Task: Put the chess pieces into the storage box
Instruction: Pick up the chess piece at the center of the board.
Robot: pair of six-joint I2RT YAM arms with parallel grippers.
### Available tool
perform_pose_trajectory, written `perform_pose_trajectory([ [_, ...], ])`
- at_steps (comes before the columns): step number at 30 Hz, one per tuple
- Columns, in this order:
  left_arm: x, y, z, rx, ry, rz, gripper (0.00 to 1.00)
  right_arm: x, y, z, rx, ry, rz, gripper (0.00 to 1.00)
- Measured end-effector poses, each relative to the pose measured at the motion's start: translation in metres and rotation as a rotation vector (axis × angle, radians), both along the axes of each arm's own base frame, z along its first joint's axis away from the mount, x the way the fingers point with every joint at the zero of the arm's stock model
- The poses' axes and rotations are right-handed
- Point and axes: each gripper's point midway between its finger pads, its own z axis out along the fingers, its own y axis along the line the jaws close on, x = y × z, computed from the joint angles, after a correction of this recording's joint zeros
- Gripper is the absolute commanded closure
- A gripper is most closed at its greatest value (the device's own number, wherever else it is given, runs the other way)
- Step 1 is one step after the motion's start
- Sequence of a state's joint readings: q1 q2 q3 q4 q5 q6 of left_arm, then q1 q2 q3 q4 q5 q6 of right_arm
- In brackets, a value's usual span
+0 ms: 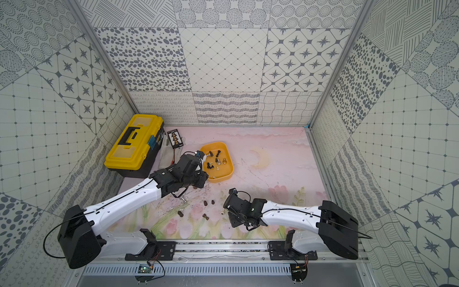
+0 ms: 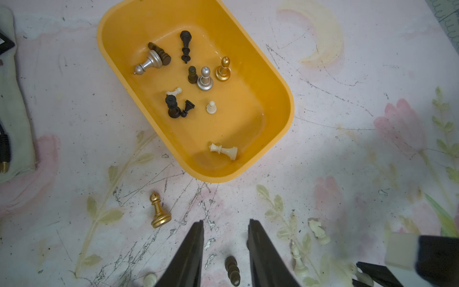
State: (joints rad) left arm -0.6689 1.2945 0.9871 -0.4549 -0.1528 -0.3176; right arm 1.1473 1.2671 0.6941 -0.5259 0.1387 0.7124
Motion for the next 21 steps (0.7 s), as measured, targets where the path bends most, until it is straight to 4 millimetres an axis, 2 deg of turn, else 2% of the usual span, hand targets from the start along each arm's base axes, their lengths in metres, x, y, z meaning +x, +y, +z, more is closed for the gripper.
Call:
perform_pose_trajectory([
  [3,-0.002,0.006,0.001,0.005,-0.013,0.012,0.64,0.026,0.003,0.03,0.086,-0.059,-0.048,0.83],
  [5,-0.004,0.011,0.002,0.013,-0.028,0.026,0.66,0.059,0.0,0.049,0.167,-0.086,-0.128,0.83],
  [8,-0.005,0.018,0.004,0.024,-0.047,0.045,0.67,0.111,-0.009,0.061,0.248,-0.1,-0.235,0.83],
  [10,-0.004,0.023,0.005,0.035,-0.061,0.062,0.67,0.142,-0.006,0.062,0.26,-0.097,-0.263,0.83],
  [14,-0.003,0.03,0.005,0.054,-0.08,0.085,0.68,0.195,0.032,0.063,0.273,-0.09,-0.212,0.82],
  [21,0.005,0.036,0.003,0.083,-0.115,0.111,0.68,0.267,0.088,0.068,0.254,-0.149,-0.121,0.79],
])
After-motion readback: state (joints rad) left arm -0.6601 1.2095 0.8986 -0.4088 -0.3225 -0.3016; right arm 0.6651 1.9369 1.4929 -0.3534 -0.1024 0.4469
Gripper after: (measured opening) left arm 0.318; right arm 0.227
